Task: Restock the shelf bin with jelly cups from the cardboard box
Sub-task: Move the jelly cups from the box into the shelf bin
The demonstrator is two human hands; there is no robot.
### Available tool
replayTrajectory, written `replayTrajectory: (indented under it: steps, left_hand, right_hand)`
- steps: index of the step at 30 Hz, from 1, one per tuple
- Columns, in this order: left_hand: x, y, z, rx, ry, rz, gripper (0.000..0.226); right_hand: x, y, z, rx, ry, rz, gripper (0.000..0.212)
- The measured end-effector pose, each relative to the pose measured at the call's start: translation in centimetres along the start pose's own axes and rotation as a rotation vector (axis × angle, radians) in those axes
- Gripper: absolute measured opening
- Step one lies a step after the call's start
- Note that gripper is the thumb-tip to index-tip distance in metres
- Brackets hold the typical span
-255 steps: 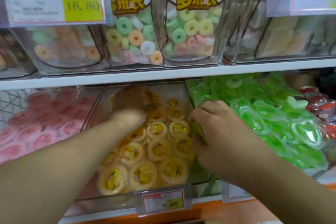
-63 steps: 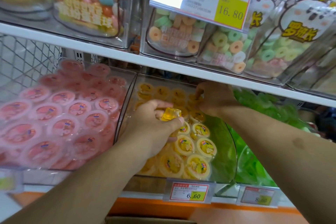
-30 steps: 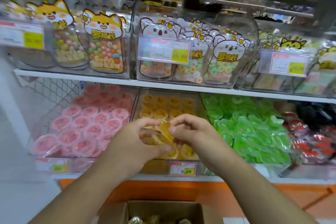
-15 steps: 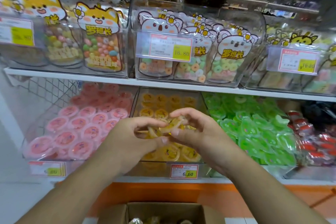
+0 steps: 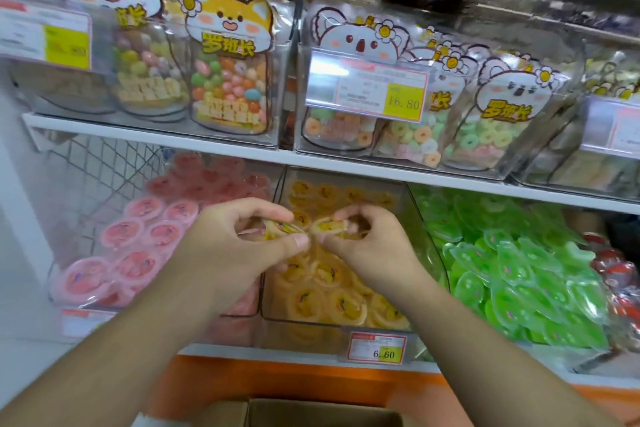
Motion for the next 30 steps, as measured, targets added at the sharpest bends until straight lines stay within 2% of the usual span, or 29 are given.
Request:
replayTrajectory:
  steps: [5, 9, 15, 21, 25, 28, 30]
  left_hand:
    - [-0.4, 1.0, 0.5, 0.016, -0.004, -0.017, 0.024]
    - [-0.5, 1.2, 0.7, 0.022, -0.001, -0.017, 0.021]
    - [-0.4, 1.3, 0.6, 0.042, 0.006, -0.016, 0.022]
    - [-0.3, 1.2, 0.6, 0.006, 0.022, -0.041, 0.030]
    - [-0.4, 0.7, 0.7, 0.009, -0.001, -0.054, 0.047]
    - [-0.5, -0.2, 0.9, -0.022, -0.025, -0.045, 0.052]
    - [-0.6, -0.9, 1.0, -0.044, -0.019, -0.019, 0.054]
  right_hand:
    - [-4.4, -3.0, 0.1, 0.189, 0.009, -0.005, 0.046]
    - [-6.2, -4.8, -0.1, 0.237, 0.069, 0.027, 0.035]
    - [-6.0, -5.2, -0.1, 0.324, 0.236, -0.079, 0.018]
    - [-5.2, -4.3, 0.2, 0.404, 0.179, -0.008, 0.028]
    - [-2.9, -2.1, 1.0, 0.131, 0.049, 0.041, 0.026]
    - [0.0, -0.4, 2.1, -0.253, 0.040, 0.146, 0.019]
    - [1.9, 0.4, 2.9, -0.375, 0.063, 0.246, 0.018]
Point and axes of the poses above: each hand's wrist, its own x-axis away from the middle knuckle, its own y-axis out of the back of the hand, z = x × y, the point moved 3 cm from there along -x, towards the middle knuckle, and after that the axes turned 10 degrees about z, right-handed, at the moved point
